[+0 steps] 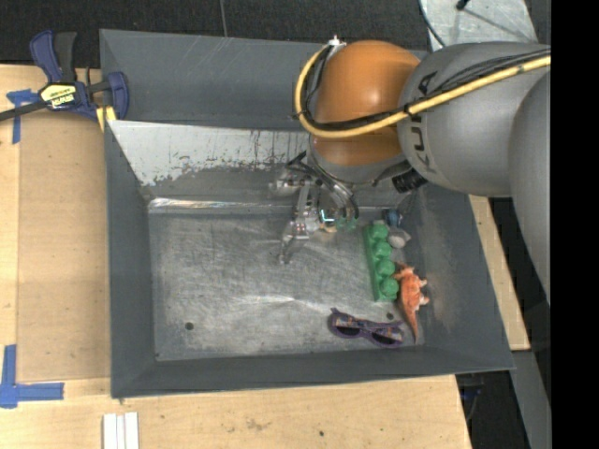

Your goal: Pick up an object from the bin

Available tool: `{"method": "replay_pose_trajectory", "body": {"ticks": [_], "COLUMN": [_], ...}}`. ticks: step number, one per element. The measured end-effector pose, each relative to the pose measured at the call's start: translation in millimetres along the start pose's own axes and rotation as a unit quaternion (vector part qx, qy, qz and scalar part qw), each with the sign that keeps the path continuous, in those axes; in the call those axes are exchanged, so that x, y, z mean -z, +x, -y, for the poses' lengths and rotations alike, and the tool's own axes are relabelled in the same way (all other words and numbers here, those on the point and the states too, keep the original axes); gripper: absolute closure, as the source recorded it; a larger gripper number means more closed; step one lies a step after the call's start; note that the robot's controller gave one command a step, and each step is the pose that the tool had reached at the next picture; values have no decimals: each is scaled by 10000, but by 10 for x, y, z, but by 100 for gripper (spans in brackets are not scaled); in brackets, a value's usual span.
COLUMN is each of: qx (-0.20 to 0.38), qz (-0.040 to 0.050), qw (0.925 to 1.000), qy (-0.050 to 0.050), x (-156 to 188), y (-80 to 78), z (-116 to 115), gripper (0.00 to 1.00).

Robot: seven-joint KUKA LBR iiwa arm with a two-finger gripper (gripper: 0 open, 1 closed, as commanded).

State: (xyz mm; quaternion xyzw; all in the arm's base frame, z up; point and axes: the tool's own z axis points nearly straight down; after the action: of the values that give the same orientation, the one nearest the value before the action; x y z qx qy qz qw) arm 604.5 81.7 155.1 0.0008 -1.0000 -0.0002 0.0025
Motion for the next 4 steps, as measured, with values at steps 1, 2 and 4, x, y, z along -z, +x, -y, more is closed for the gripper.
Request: {"method": "replay_pose_trajectory", "body": {"ticks": [1,2,4], "qx": [-1,612,1014], "qz": [14,46,53], "qw": [10000,9981,9948], "qy": [-1,3,-24], "x": [22,6,-46], "y": [-3,127,-83], "z": [1,17,-317], "gripper": [0,0,0]}}
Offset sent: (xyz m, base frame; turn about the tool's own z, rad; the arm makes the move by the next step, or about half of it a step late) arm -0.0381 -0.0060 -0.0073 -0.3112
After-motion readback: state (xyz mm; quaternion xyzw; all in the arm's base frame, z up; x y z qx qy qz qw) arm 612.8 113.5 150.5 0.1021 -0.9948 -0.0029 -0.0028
